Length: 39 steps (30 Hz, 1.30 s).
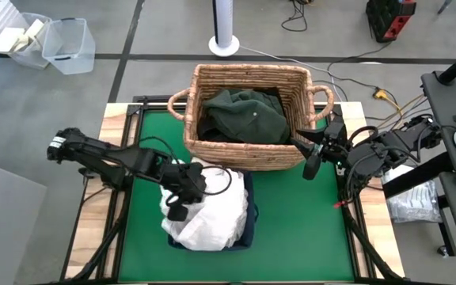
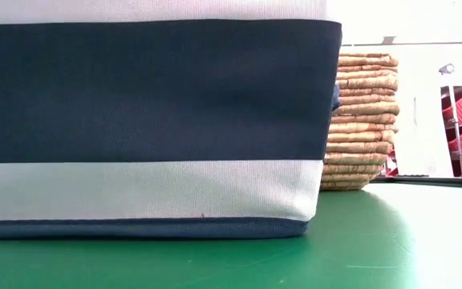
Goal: Sort clothes
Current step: Put the white shirt into the blue laundry organizer
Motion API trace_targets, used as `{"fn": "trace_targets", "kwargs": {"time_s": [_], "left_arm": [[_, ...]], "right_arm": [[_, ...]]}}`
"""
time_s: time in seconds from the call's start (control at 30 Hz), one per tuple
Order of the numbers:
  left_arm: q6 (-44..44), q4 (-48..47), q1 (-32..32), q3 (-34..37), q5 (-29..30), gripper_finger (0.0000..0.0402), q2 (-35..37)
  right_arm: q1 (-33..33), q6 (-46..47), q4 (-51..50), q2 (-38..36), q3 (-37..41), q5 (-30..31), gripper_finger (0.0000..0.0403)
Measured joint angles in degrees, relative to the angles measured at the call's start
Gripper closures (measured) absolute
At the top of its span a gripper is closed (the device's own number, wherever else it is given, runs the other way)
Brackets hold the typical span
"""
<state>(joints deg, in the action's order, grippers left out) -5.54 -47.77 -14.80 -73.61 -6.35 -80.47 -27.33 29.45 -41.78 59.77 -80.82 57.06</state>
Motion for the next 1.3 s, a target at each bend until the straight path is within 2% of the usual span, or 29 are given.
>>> {"fn": "trace_targets", "kwargs": {"time_s": [0.13,0.23,0.3,0.63,0.93,1.3], "left_arm": [[0.0,7.8,0.0,4.8,3.3,0.0401,-1.1],[0.3,9.5,0.0,6.6,8.0,0.0401,-1.5],[0.3,9.8,0.0,8.0,8.8,0.0401,-2.2],[0.1,22.2,0.1,11.9,4.9,0.0402,-7.6],[0.5,23.2,0.1,11.7,3.8,0.0401,-14.5],[0.1,24.8,0.3,12.0,1.7,0.0401,-18.2]], "right_arm": [[0.0,0.1,0.0,0.0,0.0,0.0,0.0252],[0.0,0.6,0.0,0.0,0.0,0.0,0.0252],[0.0,0.6,0.0,0.0,0.1,0.0,0.0252],[0.0,0.6,0.1,0.0,0.1,0.5,0.0252],[0.0,0.6,0.1,0.0,0.1,1.0,0.0252],[0.0,0.6,0.1,0.0,0.2,1.1,0.0252]]}}
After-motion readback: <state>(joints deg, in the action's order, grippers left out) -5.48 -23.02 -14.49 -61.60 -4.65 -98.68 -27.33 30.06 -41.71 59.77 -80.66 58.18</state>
